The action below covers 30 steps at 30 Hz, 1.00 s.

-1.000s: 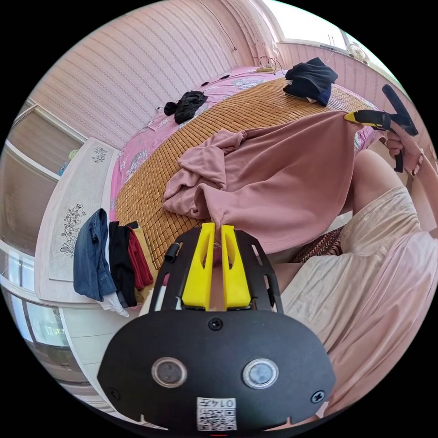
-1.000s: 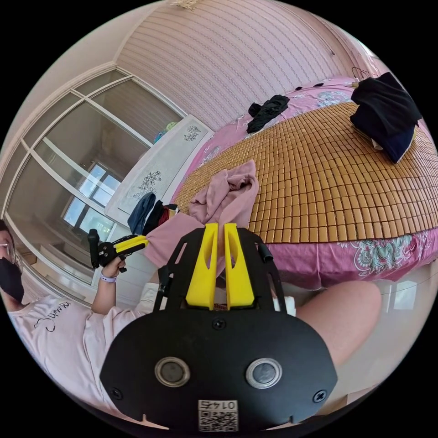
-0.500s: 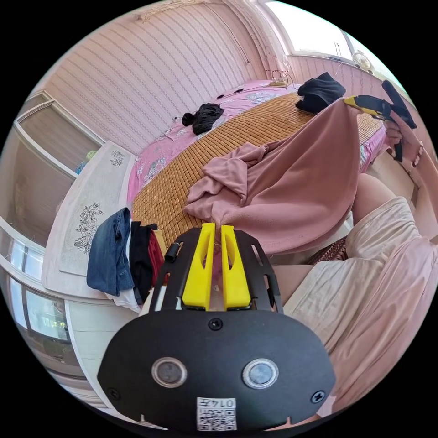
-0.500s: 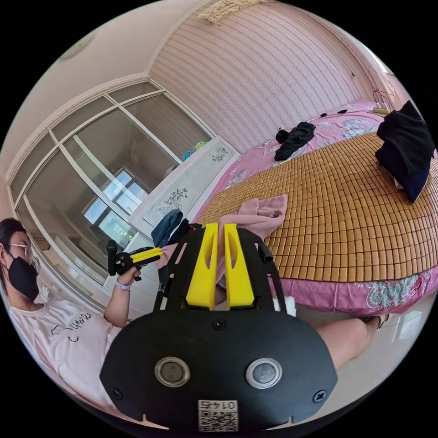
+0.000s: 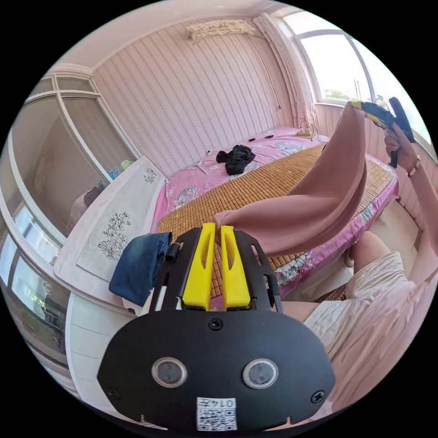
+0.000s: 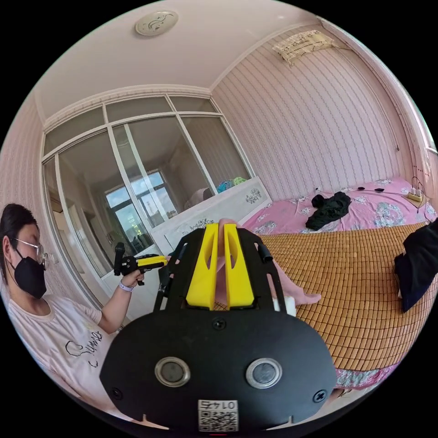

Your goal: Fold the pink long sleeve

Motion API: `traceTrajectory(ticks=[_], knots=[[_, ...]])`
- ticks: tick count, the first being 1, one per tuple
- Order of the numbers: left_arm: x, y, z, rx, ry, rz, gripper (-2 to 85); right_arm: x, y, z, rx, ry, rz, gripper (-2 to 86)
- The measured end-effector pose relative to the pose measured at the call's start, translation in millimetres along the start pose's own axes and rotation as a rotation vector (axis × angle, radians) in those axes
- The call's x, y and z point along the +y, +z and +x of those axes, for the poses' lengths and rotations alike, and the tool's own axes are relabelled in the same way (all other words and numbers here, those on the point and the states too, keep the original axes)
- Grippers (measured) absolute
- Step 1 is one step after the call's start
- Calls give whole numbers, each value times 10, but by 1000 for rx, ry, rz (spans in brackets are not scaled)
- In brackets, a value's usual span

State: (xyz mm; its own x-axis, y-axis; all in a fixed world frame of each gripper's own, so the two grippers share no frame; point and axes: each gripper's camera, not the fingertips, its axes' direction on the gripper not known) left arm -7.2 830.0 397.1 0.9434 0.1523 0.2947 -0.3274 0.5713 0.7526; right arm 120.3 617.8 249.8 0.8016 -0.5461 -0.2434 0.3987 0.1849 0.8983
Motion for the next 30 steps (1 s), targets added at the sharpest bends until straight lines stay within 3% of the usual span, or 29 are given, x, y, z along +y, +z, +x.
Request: traceTrajectory(ticks=[10,16,19,24,27,30], knots=[[63,-1846,-1365,52,-233,604,-5,-1113,-1179,-1508,-89,-405,367,9],[-15,-2546,-1965,148,-248,893,-6,-1740,-1490,-1931,-124,-510,406,9],[-281,-2414,-2209,204,-251,874,-7,-2039,-1203,-1714,5,-465,305,9],[-846,-1335,-2313,142,-290,584,-7,-2206,-222,-558,94,-169,-65,8],[-1152,-511,-2427,199,-368,415,-7,-2221,161,163,57,49,-108,8],[-1650,-163,-2471,193,-366,330,-8,-2658,327,244,231,-1,-123,7]])
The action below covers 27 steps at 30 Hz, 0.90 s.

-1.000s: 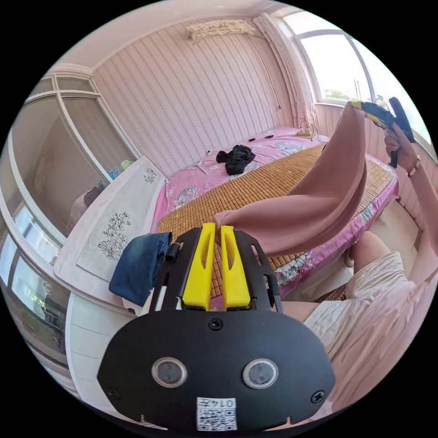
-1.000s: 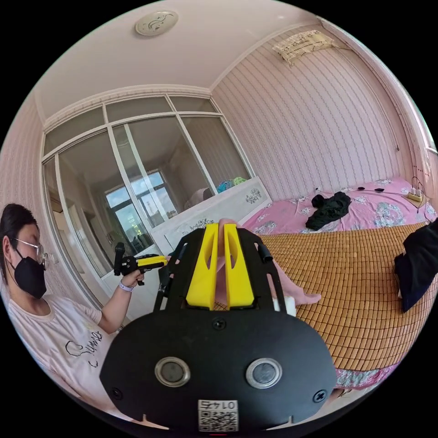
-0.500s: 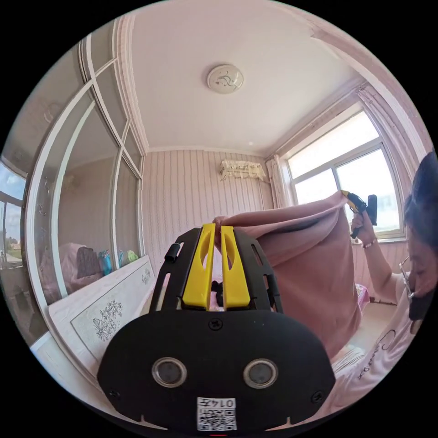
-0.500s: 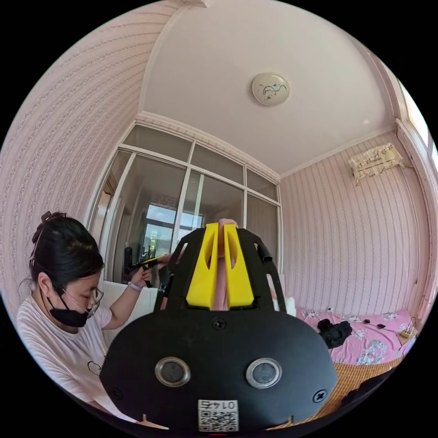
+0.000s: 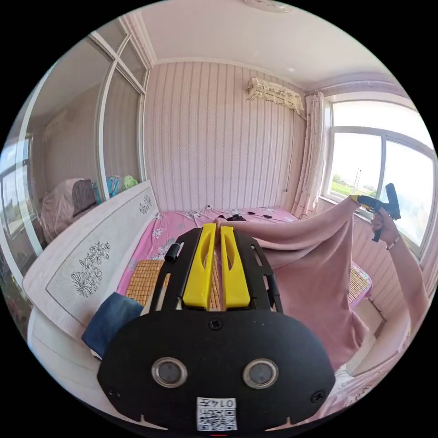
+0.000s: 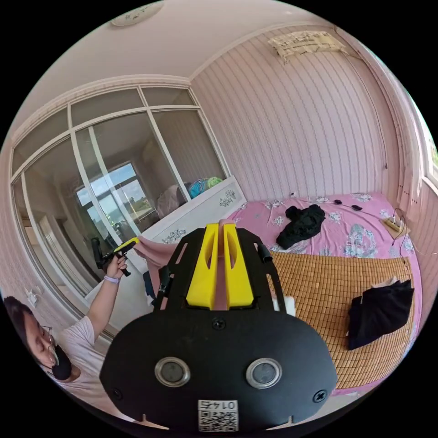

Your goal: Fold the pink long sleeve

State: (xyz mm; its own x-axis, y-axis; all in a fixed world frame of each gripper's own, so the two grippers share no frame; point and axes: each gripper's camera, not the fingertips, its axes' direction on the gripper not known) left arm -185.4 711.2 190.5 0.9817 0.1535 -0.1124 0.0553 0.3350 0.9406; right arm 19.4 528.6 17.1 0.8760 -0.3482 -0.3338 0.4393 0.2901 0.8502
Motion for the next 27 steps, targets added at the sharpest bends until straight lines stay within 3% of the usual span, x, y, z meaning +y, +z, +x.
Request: traceTrajectory(ticks=[4,7,9,15,20,24,27], knots=[[-748,-224,-44,38,-95,256,-8,-471,-589,-418,-20,-176,385,8],[-925,-313,-88,72,-78,390,-7,-414,-643,-383,-16,-220,443,8],[-900,-108,-133,100,-39,352,-7,-259,-474,-195,17,-239,372,9],[-93,1590,-417,142,-31,-73,-4,954,723,1096,183,-29,-4,11],[1343,3182,-594,196,-92,-461,0,2313,1730,2095,174,209,-312,13],[2230,3910,-728,208,-179,-683,4,3393,2374,2646,130,437,-552,17],[2733,4304,-873,258,-279,-838,-2,3812,2595,2794,147,488,-653,24]])
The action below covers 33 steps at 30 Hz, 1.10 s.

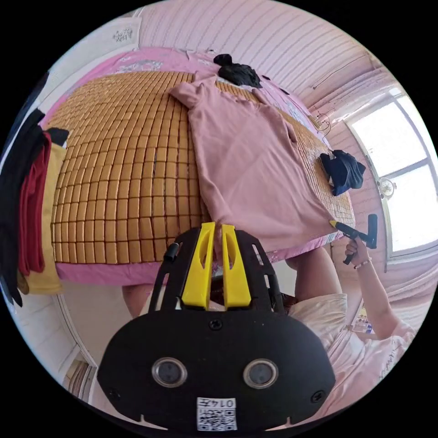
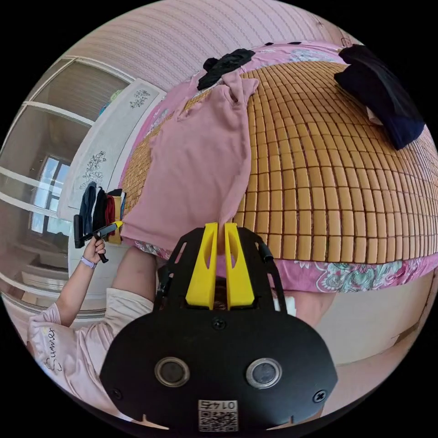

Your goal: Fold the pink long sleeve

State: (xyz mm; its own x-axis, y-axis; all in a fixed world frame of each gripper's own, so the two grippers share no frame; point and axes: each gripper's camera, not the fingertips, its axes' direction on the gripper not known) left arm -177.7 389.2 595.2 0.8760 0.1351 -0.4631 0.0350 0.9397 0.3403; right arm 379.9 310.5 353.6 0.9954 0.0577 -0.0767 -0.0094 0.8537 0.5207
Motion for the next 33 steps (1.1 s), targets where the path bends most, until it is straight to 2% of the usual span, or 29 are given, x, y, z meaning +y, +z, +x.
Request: traceTrajectory(ticks=[3,8,11,14,17,20,22,27,31,33], knots=[[-23,132,-220,-17,-37,-1,2,60,87,152,-2,32,24,37],[-294,319,-330,-9,-4,-28,73,34,77,316,49,81,106,82],[-576,645,-303,-6,-6,-106,98,-103,260,316,116,67,51,95],[-844,993,-290,-47,-12,-191,68,-237,406,326,168,73,15,66],[-1041,1091,-277,-88,23,-220,31,-317,370,375,76,58,13,40],[-1091,960,-237,-49,84,-179,12,-293,181,384,32,25,62,33],[-1060,900,-213,-58,119,-162,13,-245,147,372,6,-5,31,34],[-1011,1174,-277,-108,114,-246,51,-181,383,368,18,-35,-80,50],[-1099,1120,-288,-240,117,-175,51,-183,239,435,79,5,-2,52],[-1188,1060,-247,-250,141,-120,51,-229,144,441,117,8,38,61]])
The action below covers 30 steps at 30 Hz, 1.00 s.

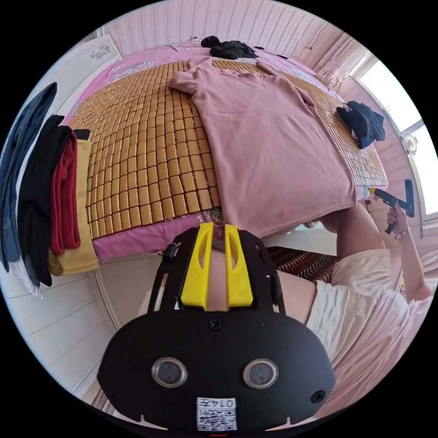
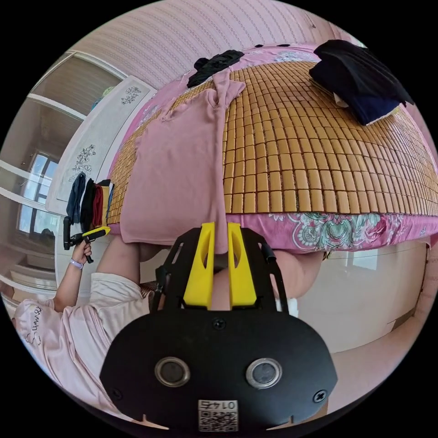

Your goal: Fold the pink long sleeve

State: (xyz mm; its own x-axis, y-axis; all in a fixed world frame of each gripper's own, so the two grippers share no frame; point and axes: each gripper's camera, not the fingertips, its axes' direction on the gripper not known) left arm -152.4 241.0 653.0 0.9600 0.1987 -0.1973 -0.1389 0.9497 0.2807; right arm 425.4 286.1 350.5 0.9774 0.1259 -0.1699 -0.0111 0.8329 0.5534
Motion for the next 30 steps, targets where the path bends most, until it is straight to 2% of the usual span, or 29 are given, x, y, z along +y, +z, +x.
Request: traceTrajectory(ticks=[8,16,22,24,27,29,30], knots=[[-1065,185,643,87,183,62,62,-848,-130,-351,153,-169,77,80],[-2583,704,1684,41,442,63,65,-2470,280,-728,233,-305,97,109],[-3320,1386,2024,29,487,-43,61,-3458,937,-663,299,-252,61,115],[-3352,1472,2035,56,489,-7,58,-3610,1129,-541,307,-197,61,110],[-3416,1556,2011,108,474,6,56,-3690,1375,-239,215,-106,-11,58],[-3470,1613,2018,127,472,15,55,-3564,1241,-91,163,-97,63,41],[-3480,1626,2026,127,474,19,55,-3342,985,-16,164,-88,213,36]])
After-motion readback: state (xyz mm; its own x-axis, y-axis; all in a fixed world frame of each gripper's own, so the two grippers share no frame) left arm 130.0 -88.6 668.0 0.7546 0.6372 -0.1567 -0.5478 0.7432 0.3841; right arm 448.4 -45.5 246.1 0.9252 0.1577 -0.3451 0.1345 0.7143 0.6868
